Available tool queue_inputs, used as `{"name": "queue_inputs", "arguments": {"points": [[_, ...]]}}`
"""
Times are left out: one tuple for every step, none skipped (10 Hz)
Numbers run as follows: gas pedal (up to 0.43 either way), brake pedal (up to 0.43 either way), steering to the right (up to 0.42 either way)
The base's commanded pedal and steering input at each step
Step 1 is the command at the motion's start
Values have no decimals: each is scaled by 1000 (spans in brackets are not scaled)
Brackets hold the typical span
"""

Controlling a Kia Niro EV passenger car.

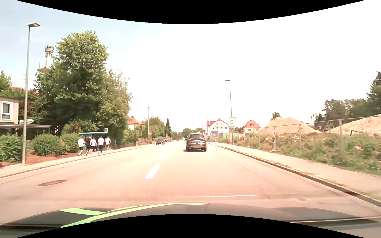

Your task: Follow the waypoints while adhering to traffic rules and regulations

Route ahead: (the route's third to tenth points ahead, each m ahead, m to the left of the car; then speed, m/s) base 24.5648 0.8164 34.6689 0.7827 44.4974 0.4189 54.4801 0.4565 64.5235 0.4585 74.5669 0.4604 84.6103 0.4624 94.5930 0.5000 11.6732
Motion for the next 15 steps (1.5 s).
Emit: {"name": "queue_inputs", "arguments": {"points": [[79,0,-2],[79,0,-2],[67,0,-2],[67,0,-2],[47,0,-2],[8,0,-2],[0,0,-2],[0,0,-2],[0,0,-2],[0,0,-2],[0,0,-2],[0,0,-1],[0,0,-2],[0,0,-2],[0,0,-2]]}}
